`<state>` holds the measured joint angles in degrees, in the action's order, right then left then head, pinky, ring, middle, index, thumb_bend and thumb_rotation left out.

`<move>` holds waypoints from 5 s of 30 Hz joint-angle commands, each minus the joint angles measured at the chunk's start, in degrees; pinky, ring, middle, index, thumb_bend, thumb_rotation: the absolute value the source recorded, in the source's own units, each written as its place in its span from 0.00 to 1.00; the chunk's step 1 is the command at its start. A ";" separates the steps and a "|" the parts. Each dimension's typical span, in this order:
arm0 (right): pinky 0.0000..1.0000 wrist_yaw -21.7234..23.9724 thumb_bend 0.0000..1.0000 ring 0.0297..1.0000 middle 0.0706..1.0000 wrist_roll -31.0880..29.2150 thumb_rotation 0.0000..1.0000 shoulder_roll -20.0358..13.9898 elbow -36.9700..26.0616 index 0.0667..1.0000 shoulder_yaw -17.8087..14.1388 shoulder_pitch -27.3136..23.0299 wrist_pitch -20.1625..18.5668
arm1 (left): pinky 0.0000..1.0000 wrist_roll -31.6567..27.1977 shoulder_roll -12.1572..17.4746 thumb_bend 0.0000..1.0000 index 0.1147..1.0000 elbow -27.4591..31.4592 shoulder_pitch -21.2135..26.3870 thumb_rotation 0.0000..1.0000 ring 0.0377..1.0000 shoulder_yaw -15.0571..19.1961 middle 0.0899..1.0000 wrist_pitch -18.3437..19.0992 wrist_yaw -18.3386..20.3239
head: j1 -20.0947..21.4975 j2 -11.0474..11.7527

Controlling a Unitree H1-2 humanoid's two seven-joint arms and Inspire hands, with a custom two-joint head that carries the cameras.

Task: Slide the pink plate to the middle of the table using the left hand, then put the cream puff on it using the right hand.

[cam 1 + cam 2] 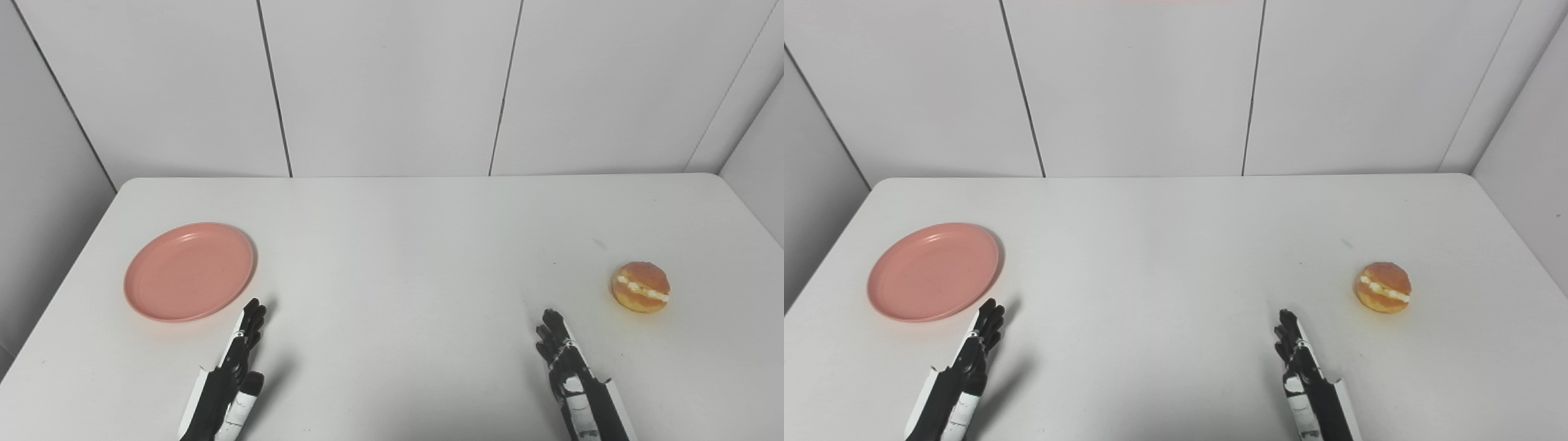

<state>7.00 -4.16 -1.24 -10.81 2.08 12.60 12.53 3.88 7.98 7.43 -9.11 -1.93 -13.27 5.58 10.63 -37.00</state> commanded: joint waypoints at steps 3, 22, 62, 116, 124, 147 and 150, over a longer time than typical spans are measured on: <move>1.00 0.57 0.87 0.99 0.99 -0.05 0.96 -1.02 -1.61 0.95 0.50 2.63 0.02 | 1.00 0.42 0.69 1.00 1.00 -1.20 -2.87 0.98 1.00 -1.40 0.98 2.13 1.39 | 0.04 0.04; 1.00 0.89 0.87 0.99 0.99 -0.43 0.96 -1.64 -0.81 0.96 0.06 2.66 0.78 | 1.00 1.70 0.39 0.97 1.00 -1.80 -2.87 0.99 1.00 -2.22 0.98 1.07 0.82 | -3.62 1.45; 1.00 6.04 0.91 1.00 1.00 -7.77 1.00 -7.75 15.91 1.00 -3.48 -1.97 9.38 | 0.93 10.85 -6.03 0.90 1.00 -10.44 -0.05 0.95 0.97 -11.17 0.98 -3.94 -9.39 | -22.95 17.53; 1.00 5.60 0.94 1.00 1.00 -6.61 1.00 -7.37 14.80 1.00 -0.97 -1.94 7.51 | 0.94 0.03 2.67 0.94 0.80 2.96 26.11 0.98 0.87 14.78 0.84 5.36 -11.80 | -21.89 17.17; 1.00 5.60 0.94 1.00 1.00 -6.45 1.00 -7.43 15.12 1.00 -0.93 -2.01 7.72 | 0.97 -7.77 7.98 0.93 0.85 -8.03 30.92 0.96 0.89 18.44 0.87 3.64 -9.01 | -22.07 17.23; 1.00 5.89 0.94 1.00 1.00 -6.51 1.00 -7.52 16.26 1.00 -0.86 -2.46 8.35 | 0.92 -9.56 15.03 0.88 0.85 -35.01 36.77 0.97 0.87 20.83 0.83 0.95 -10.77 | -21.98 17.49; 1.00 5.91 0.94 1.00 1.00 -6.37 1.00 -7.55 16.35 1.00 -0.82 -2.52 8.39 | 0.91 -9.10 15.68 0.91 0.85 -40.15 37.54 0.96 0.88 20.66 0.84 -0.95 -11.10 | -21.95 17.56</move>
<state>13.09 -11.86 -8.05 0.23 1.27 8.44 24.34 -5.86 21.39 -32.57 25.64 18.67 -11.17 -4.68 -11.34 -19.42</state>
